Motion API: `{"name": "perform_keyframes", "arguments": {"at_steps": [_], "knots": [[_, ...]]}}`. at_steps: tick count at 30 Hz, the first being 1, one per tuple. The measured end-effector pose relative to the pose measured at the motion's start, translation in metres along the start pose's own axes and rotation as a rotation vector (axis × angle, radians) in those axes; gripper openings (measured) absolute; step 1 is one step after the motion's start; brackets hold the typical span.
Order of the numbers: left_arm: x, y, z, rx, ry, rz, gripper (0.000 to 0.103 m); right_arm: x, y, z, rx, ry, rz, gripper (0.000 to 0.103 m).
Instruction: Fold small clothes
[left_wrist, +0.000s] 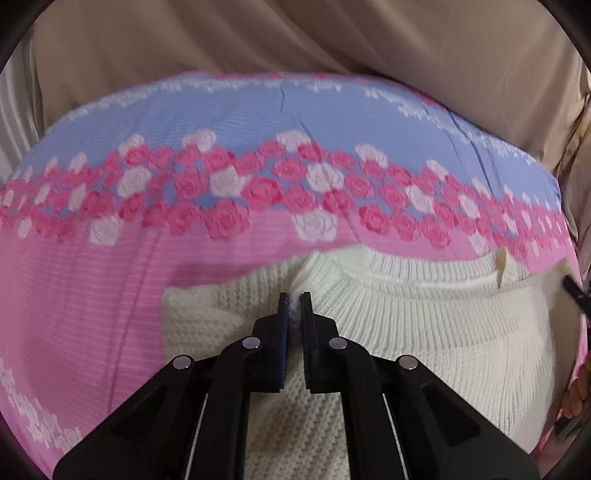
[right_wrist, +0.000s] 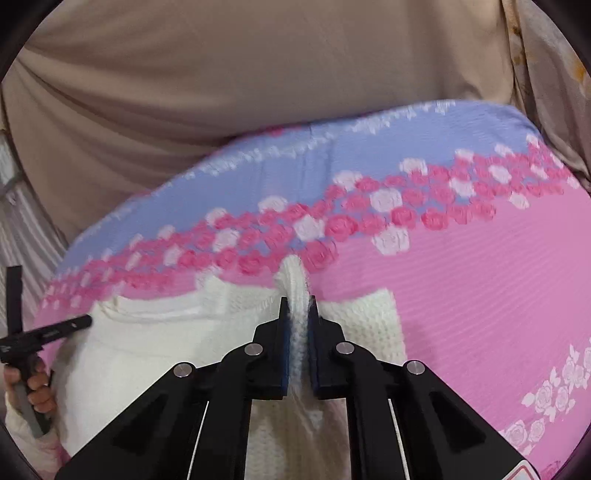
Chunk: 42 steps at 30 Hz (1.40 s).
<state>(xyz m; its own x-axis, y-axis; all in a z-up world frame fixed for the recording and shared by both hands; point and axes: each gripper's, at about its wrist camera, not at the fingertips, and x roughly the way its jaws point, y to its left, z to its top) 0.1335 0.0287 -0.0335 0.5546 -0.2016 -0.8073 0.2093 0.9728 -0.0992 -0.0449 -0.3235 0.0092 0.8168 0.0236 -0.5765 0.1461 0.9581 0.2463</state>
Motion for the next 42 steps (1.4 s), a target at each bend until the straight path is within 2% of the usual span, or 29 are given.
{"name": "perform_keyframes", "arguments": {"at_steps": [1, 2, 4, 6, 7, 9, 12, 13, 15, 17, 19, 21, 23, 24, 26, 29, 32, 33, 35, 36, 37, 38, 40, 42], "knots": [[-0.007, 0.002, 0.002, -0.011, -0.036, 0.014, 0.005, -0.009, 0.002, 0.003, -0.014, -0.040, -0.016, 0.008], [-0.011, 0.006, 0.004, -0.026, -0.056, 0.021, 0.005, -0.007, -0.001, 0.004, -0.011, -0.039, -0.033, 0.008], [-0.008, 0.012, 0.006, -0.046, -0.075, 0.063, 0.005, 0.019, -0.017, -0.001, 0.012, 0.036, -0.085, 0.007], [0.013, 0.018, 0.005, -0.055, -0.026, 0.080, 0.004, 0.057, -0.034, -0.019, 0.052, 0.166, -0.114, 0.007], [0.023, 0.019, 0.002, -0.057, -0.011, 0.089, 0.005, 0.056, -0.034, -0.021, 0.055, 0.145, -0.104, 0.007], [0.019, 0.015, 0.000, -0.039, -0.037, 0.113, 0.005, 0.045, -0.026, -0.015, 0.026, 0.134, -0.115, 0.007], [0.007, 0.011, 0.001, -0.044, -0.036, 0.101, 0.007, 0.024, -0.017, -0.010, 0.037, 0.096, -0.128, 0.010], [-0.001, 0.011, -0.001, -0.055, -0.047, 0.087, 0.008, 0.013, -0.014, -0.009, 0.042, 0.070, -0.129, 0.017], [-0.028, 0.009, -0.010, -0.055, -0.089, 0.069, 0.008, -0.016, 0.001, -0.012, 0.030, 0.010, -0.102, 0.022], [-0.063, -0.001, -0.027, -0.027, -0.154, 0.067, 0.015, -0.041, 0.028, -0.025, -0.015, 0.000, -0.020, 0.025], [-0.086, -0.021, -0.049, 0.026, -0.186, 0.045, 0.028, -0.050, 0.064, -0.049, -0.081, 0.058, 0.090, 0.026], [-0.097, -0.048, -0.077, 0.090, -0.172, 0.012, 0.028, -0.044, 0.096, -0.078, -0.133, 0.145, 0.178, 0.026], [-0.090, -0.073, -0.101, 0.146, -0.114, -0.028, 0.029, -0.036, 0.123, -0.110, -0.195, 0.222, 0.224, 0.025], [-0.084, -0.081, -0.113, 0.167, -0.088, -0.027, 0.030, -0.034, 0.127, -0.121, -0.220, 0.234, 0.214, 0.023], [-0.072, -0.082, -0.131, 0.181, -0.044, 0.006, 0.030, -0.032, 0.118, -0.138, -0.242, 0.251, 0.139, 0.019], [-0.072, -0.050, -0.144, 0.117, -0.023, 0.012, 0.031, -0.047, 0.060, -0.144, -0.121, 0.262, 0.075, 0.011], [-0.085, -0.009, -0.156, 0.040, -0.016, 0.117, 0.030, -0.078, 0.003, -0.149, -0.029, 0.233, -0.075, 0.010], [-0.087, 0.003, -0.161, 0.021, -0.006, 0.124, 0.029, -0.086, -0.012, -0.152, 0.000, 0.231, -0.096, 0.010], [-0.089, 0.019, -0.171, -0.020, 0.025, 0.109, 0.025, -0.095, -0.031, -0.154, 0.070, 0.238, -0.077, 0.004], [-0.090, 0.020, -0.174, -0.027, 0.030, 0.108, 0.023, -0.097, -0.032, -0.153, 0.089, 0.235, -0.080, 0.004], [-0.092, 0.018, -0.177, -0.029, 0.029, 0.116, 0.023, -0.099, -0.026, -0.150, 0.085, 0.222, -0.091, 0.009], [-0.093, 0.017, -0.176, -0.033, 0.027, 0.121, 0.023, -0.103, -0.012, -0.146, 0.057, 0.192, -0.082, 0.018], [-0.094, 0.008, -0.176, -0.024, 0.017, 0.127, 0.024, -0.103, 0.014, -0.140, -0.004, 0.161, -0.046, 0.019], [-0.090, 0.004, -0.176, -0.021, 0.020, 0.143, 0.024, -0.087, 0.032, -0.145, -0.068, 0.188, -0.041, 0.020]]}}
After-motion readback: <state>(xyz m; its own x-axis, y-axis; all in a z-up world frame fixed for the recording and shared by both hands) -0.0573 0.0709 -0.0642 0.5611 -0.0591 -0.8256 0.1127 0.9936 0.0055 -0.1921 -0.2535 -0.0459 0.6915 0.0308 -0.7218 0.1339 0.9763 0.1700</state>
